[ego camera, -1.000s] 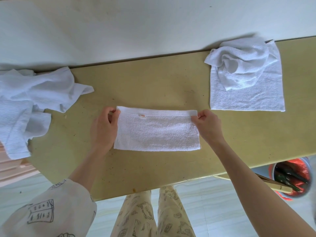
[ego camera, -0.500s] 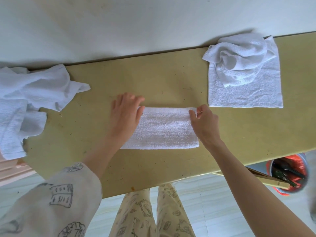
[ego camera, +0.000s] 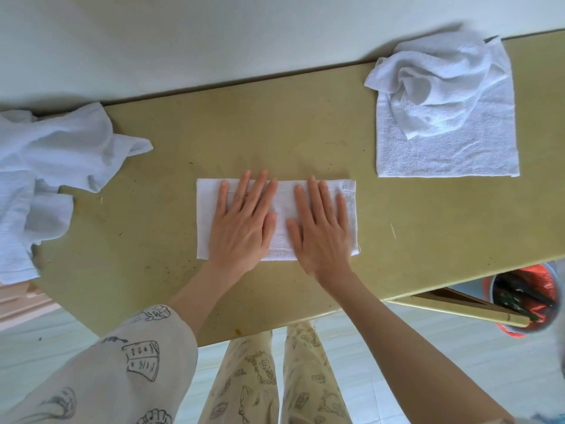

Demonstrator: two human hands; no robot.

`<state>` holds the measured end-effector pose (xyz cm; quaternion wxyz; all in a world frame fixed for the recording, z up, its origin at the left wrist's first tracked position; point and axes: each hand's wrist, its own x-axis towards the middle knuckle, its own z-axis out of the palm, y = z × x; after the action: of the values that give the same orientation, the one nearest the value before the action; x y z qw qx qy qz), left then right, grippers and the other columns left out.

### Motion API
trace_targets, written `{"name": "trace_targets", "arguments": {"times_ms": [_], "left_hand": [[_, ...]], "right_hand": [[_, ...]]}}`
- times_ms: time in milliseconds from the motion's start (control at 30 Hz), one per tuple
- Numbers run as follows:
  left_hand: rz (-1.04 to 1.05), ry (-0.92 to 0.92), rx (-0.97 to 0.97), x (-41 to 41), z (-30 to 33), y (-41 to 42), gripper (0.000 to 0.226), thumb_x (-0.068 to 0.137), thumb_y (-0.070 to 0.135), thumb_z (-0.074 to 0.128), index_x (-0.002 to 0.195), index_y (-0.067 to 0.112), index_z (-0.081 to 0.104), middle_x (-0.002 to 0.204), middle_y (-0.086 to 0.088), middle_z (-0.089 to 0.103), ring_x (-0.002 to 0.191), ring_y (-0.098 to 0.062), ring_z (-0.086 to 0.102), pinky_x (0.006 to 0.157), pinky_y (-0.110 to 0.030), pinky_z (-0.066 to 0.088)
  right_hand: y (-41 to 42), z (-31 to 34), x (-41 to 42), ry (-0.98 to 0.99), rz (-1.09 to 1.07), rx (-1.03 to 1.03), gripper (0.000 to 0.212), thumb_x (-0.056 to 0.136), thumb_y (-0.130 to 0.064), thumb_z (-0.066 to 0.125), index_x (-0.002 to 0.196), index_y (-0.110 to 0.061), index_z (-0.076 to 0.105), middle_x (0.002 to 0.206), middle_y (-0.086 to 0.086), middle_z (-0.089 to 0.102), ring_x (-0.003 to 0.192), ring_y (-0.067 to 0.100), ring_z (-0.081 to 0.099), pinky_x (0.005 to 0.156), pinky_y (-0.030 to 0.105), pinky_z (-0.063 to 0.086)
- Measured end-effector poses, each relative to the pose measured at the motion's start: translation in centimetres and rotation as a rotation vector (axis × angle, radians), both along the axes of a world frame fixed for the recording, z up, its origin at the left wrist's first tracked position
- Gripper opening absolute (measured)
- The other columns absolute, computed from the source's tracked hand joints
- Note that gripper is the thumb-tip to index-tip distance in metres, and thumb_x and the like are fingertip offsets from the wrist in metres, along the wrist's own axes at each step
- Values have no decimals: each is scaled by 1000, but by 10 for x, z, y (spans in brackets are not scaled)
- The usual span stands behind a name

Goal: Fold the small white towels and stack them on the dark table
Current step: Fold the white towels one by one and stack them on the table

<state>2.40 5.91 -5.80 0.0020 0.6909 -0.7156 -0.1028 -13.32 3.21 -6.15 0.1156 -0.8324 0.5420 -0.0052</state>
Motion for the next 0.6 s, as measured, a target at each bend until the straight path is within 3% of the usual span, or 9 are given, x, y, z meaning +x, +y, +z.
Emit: {"name": "trace_targets", "arguments": {"times_ms": [133,333,433,500,600], "left_hand": [[35,-47,33,22,4,10,53,99,39,19,145,15,26,153,-4,26,142,-26,21,115,-51,13],[161,-39,113,63,12,24,55,97,36,19,145,10,22,154,-9,22,140,-32,24,111,-55,17],[445,65,100,67,25,25,54,99,32,27,145,5,20,153,-14,20,141,-29,18,113,-47,16],[695,101,80,59,37,23,49,97,32,38,135,1,36,140,-20,37,129,-35,33,104,-45,28],[863,184,119,43,49,23,49,91,41,50,117,-1,49,120,-21,45,110,-36,41,94,-44,34]], "right_hand": [[-8,3,-16,57,-25,11,60,97,-48,14,146,-16,23,153,15,25,142,26,22,116,43,10],[-8,5,-15,96,-24,2,62,95,-49,22,147,-16,21,153,16,23,142,29,22,114,44,9],[-8,6,-14,96,-27,-11,61,94,-49,25,146,-15,24,152,16,26,141,31,25,114,44,10],[-8,6,-14,99,-25,-7,62,94,-48,25,146,-15,24,152,16,26,141,31,24,114,44,9],[-8,7,-14,102,-23,12,62,94,-49,23,146,-15,24,153,16,23,142,30,22,114,44,7]]}}
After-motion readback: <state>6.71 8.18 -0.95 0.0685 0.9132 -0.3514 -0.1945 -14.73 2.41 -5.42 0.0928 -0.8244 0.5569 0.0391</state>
